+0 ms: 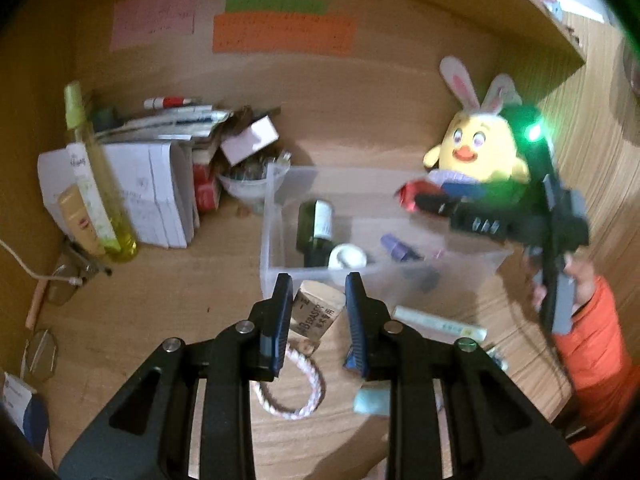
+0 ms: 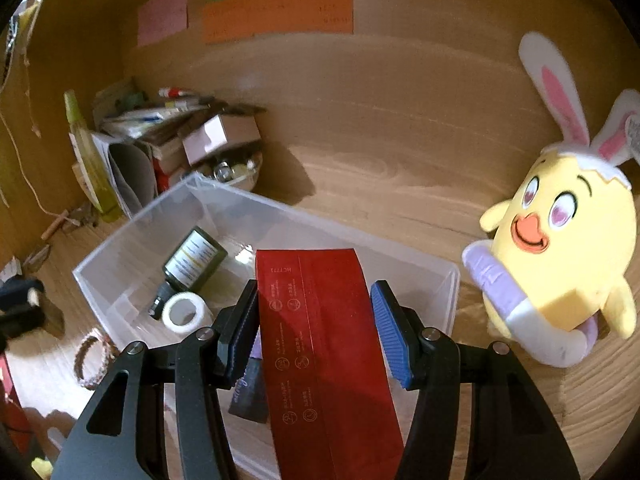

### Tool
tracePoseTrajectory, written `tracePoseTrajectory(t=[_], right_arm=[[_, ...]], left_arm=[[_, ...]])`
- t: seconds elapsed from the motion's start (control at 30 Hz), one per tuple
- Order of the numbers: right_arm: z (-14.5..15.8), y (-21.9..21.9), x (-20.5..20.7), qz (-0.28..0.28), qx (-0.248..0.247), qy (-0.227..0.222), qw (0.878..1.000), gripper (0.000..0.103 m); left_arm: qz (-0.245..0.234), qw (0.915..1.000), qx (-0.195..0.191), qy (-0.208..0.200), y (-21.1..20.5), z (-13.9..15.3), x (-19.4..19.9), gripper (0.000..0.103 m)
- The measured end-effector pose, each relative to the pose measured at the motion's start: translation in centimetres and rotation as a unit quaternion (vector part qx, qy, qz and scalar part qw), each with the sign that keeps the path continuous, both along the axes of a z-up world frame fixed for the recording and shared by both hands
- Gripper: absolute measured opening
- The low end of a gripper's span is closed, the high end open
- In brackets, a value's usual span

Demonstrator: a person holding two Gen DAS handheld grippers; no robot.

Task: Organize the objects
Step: 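Drop the red card into the box with the right tool while the left tool grasps the eraser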

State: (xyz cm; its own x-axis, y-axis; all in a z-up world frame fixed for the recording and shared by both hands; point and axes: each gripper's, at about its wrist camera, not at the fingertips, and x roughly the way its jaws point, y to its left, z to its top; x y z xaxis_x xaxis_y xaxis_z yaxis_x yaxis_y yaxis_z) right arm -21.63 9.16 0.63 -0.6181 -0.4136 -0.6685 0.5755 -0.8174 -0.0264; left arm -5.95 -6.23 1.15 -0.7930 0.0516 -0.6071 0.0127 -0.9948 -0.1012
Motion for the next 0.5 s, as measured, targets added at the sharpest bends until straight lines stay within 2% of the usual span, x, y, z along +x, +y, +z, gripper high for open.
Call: tracePoseTrajectory(t=[0.27,0.5], right_arm=[[-1.1,-0.5,-0.2,0.002,0.014,-0.008,1.0,0.051],[-1.7,-1.2,0.0,0.01,0.032,-0.007,0.999,0.051]], left_arm=[[-0.005,0.9997,-0.002,0.023,0.3,1.5,-1.9,0.027],[0.001,0.9998,-0.01,0.019,0.5,1.6,-4.2,0.027]])
